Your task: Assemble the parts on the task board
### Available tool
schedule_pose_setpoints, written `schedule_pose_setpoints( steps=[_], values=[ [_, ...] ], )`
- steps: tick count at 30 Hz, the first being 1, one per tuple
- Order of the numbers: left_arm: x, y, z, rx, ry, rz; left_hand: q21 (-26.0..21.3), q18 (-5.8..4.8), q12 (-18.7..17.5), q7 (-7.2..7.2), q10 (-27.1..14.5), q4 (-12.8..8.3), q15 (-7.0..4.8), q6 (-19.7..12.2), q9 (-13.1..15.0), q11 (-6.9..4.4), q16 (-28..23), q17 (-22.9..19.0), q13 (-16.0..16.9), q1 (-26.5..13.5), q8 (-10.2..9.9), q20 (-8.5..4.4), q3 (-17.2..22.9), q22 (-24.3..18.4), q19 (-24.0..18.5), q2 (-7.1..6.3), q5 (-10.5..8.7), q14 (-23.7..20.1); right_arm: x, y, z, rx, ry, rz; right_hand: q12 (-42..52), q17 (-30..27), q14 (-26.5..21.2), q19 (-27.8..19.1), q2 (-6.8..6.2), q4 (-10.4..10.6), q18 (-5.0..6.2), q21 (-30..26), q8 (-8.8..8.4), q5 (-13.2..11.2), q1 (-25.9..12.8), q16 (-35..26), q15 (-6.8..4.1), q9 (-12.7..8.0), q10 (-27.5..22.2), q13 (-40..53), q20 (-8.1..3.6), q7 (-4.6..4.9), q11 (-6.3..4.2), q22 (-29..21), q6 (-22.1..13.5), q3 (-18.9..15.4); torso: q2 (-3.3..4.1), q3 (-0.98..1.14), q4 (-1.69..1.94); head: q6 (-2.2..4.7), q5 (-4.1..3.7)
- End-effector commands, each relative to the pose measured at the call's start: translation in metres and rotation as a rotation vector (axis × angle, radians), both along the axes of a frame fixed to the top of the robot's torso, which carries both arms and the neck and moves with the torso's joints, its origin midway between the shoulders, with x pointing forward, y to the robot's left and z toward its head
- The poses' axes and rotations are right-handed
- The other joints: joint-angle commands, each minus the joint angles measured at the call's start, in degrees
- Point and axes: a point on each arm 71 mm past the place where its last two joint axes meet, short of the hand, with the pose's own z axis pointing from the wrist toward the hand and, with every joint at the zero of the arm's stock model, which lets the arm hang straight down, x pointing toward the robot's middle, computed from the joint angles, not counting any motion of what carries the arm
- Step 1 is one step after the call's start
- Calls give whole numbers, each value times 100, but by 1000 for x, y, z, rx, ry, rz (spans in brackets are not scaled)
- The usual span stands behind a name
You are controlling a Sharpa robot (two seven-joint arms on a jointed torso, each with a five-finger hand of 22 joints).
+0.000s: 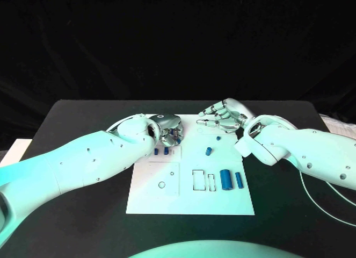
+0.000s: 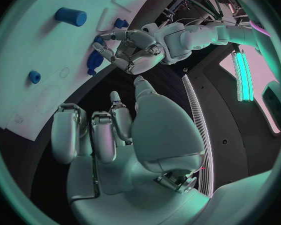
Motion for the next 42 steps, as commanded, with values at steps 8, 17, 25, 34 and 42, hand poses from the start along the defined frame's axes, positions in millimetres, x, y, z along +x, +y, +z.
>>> schedule_pose_setpoints(
  steps=[8, 17, 25, 34, 42],
  values=[
    [-8, 13, 16, -77, 20, 11, 20, -102, -127, -3, 18, 21, -34, 21, -26, 26, 25, -63, -10, -217, -55, 2, -40, 17, 56, -38, 17, 152, 0, 0, -1, -2, 2, 13, -4, 1082, 487, -15, 59, 9, 71, -35, 3, 16, -3, -36, -8, 6, -27, 341, -2, -16, 7, 4, 34, -27, -7, -2, 17, 29, -8],
    [-6, 43, 36, -133, 43, 78, 37, -106, -142, -4, 29, 30, -32, 29, -28, 27, 3, -116, -7, -248, -62, 4, -47, 34, 59, -41, 16, 143, 0, -1, -1, -4, 3, 9, -5, 1081, 487, -15, 67, 13, 71, -37, 4, 19, -7, -38, -8, 7, -27, 340, -3, -16, 7, 1, 36, -31, -20, 3, 38, 47, 5],
    [-3, 61, 33, -107, 92, 128, 47, -107, -155, -9, 36, 34, -33, 36, -30, 25, -14, -155, -6, -268, -66, 5, -54, 46, 60, -47, 15, 136, 0, -2, -1, -5, 5, 7, -5, 1081, 487, -15, 67, 13, 71, -37, 4, 19, -7, -38, -8, 7, -27, 340, -3, -16, 7, 1, 36, -31, -22, -1, 51, 18, 0],
    [0, 63, 24, -78, 105, 138, 47, -107, -157, -10, 37, 35, -33, 37, -31, 24, -17, -161, -5, -270, -67, 5, -54, 46, 59, -47, 15, 135, 1, -1, -2, -5, 6, 9, -5, 1081, 487, -15, 67, 13, 71, -37, 4, 19, -7, -38, -8, 7, -27, 340, -3, -16, 7, 1, 36, -31, -16, -9, 25, 21, -1],
    [2, 61, 19, -60, 99, 139, 43, -106, -160, -11, 38, 34, -33, 36, -32, 23, -19, -166, -5, -272, -70, 6, -55, 43, 58, -48, 15, 133, 0, -1, -2, -4, 7, 10, -4, 1079, 487, -15, 73, 15, 72, -39, 4, 21, -10, -39, -8, 8, -26, 340, -3, -17, 7, -1, 37, -36, -13, -6, 31, -8, -5]
  ],
)
